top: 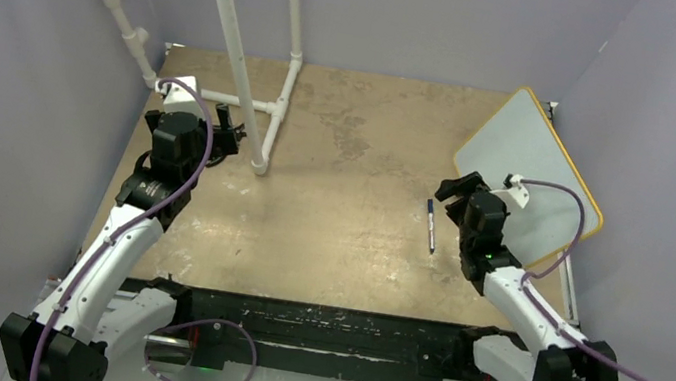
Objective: Write a sentence on the whiteboard
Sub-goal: Move the whiteboard stand to the center of the board.
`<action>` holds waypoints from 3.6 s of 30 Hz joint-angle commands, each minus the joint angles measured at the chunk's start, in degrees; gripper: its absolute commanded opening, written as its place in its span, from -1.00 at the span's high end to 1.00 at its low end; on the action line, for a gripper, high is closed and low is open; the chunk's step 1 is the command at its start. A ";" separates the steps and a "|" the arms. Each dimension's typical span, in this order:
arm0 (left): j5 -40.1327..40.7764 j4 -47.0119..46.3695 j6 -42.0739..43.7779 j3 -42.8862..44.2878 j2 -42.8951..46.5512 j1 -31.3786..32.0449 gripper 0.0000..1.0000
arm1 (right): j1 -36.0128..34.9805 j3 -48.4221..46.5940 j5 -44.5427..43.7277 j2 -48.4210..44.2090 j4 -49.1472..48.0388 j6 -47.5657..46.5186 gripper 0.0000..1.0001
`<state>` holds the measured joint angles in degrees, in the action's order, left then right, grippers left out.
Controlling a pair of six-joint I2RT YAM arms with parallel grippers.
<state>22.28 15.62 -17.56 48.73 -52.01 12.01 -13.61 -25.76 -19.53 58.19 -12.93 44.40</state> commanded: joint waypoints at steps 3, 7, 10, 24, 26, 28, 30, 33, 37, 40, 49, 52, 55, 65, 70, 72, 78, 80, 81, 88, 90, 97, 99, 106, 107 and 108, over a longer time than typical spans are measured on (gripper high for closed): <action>-1.91 -0.41 -0.45 0.58 -0.05 -0.23 -0.99 | -2.39 -2.69 -12.41 10.27 -4.70 11.60 -0.61; -2.56 -0.56 -0.50 0.51 -0.02 -0.23 -0.99 | -2.39 -7.85 -14.31 18.33 -0.47 13.78 -0.46; -3.35 -0.67 -0.74 0.53 0.13 -0.23 -0.99 | -2.39 -10.51 -15.00 22.14 0.93 14.31 -0.40; -3.66 -1.03 -0.24 0.45 0.83 0.16 -0.98 | -2.44 -19.29 -25.60 33.15 12.30 22.75 -0.22; -3.65 -1.11 -0.06 0.39 0.96 0.43 -0.98 | -2.39 -20.22 -26.30 34.22 13.49 23.63 -0.21; -3.58 -1.24 0.13 0.39 1.16 0.83 -0.98 | -2.35 -21.35 -26.82 35.46 14.88 23.84 -0.20; -3.48 -1.20 0.29 0.33 1.29 1.22 -0.98 | -2.40 -22.53 -26.98 36.92 15.91 23.92 -0.16; -3.17 -1.20 0.50 0.37 1.52 1.75 -0.98 | -2.46 -24.79 -27.43 39.70 17.82 24.60 -0.12; -2.96 -1.20 0.75 0.24 1.81 2.52 -0.98 | -2.54 -27.82 -28.33 42.35 19.74 25.18 -0.08; -2.82 -1.20 0.93 0.27 1.99 3.03 -0.98 | -2.87 -29.65 -30.23 43.57 21.88 25.82 -0.06; -2.51 -1.21 1.28 0.27 2.59 4.22 -0.98 | -3.70 -33.59 -33.39 46.67 30.47 31.47 -0.02; -2.33 -1.24 1.30 0.25 2.66 4.42 -0.98 | -3.71 -35.19 -33.50 48.07 32.80 32.20 0.01; -2.24 -1.20 1.32 0.20 2.75 4.64 -0.98 | -3.71 -36.97 -33.64 49.37 35.92 34.15 0.09; -2.27 -1.25 1.39 0.09 2.84 4.95 -0.98 | -3.79 -37.38 -34.23 49.42 36.97 34.18 0.69; -2.32 -1.21 1.38 0.04 2.84 4.95 -0.98 | -3.80 -37.09 -33.91 49.08 34.54 29.66 1.00; -2.40 -1.22 1.37 -0.01 2.74 4.95 -0.98 | -3.95 -36.88 -33.74 48.78 33.65 27.67 1.00; -2.51 -1.30 1.39 -0.01 2.35 4.88 -0.98 | -5.72 -34.30 -33.08 46.69 27.80 19.92 1.00; -2.51 -1.31 1.39 0.02 2.20 4.86 -0.98 | -6.67 -33.16 -32.47 45.45 25.77 17.68 1.00; -2.51 -1.29 1.39 -0.01 2.06 4.86 -0.98 | -7.22 -32.75 -32.19 44.90 24.75 16.60 1.00; -2.69 -1.33 1.32 -0.02 1.26 4.69 -0.98 | -10.08 -29.73 -28.36 41.76 17.03 10.43 1.00; -2.74 -1.29 1.30 -0.02 1.05 4.60 -0.98 | -11.26 -29.07 -27.84 41.32 15.18 9.17 1.00; -2.77 -1.38 1.30 -0.06 0.34 4.43 -0.98 | -15.17 -25.16 -24.45 40.05 2.82 1.22 1.00; -2.71 -1.38 1.30 -0.12 0.20 4.43 -0.98 | -16.48 -24.07 -23.89 39.71 -0.37 -0.98 1.00; -2.65 -1.29 1.39 -0.12 -0.33 4.34 -0.97 | -20.89 -21.09 -20.81 38.85 -8.78 -6.26 1.00; -2.60 -1.33 1.39 -0.07 -0.37 4.34 -0.97 | -21.66 -20.80 -20.47 38.76 -9.46 -6.60 1.00; -2.60 -1.30 1.39 -0.10 -0.37 4.34 -0.97 | -22.38 -20.50 -20.22 38.68 -10.10 -6.95 1.00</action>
<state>19.70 15.55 -16.91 48.73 -52.29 16.58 -33.50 -46.52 -40.88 100.07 -12.34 41.45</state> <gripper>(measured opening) 0.991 0.048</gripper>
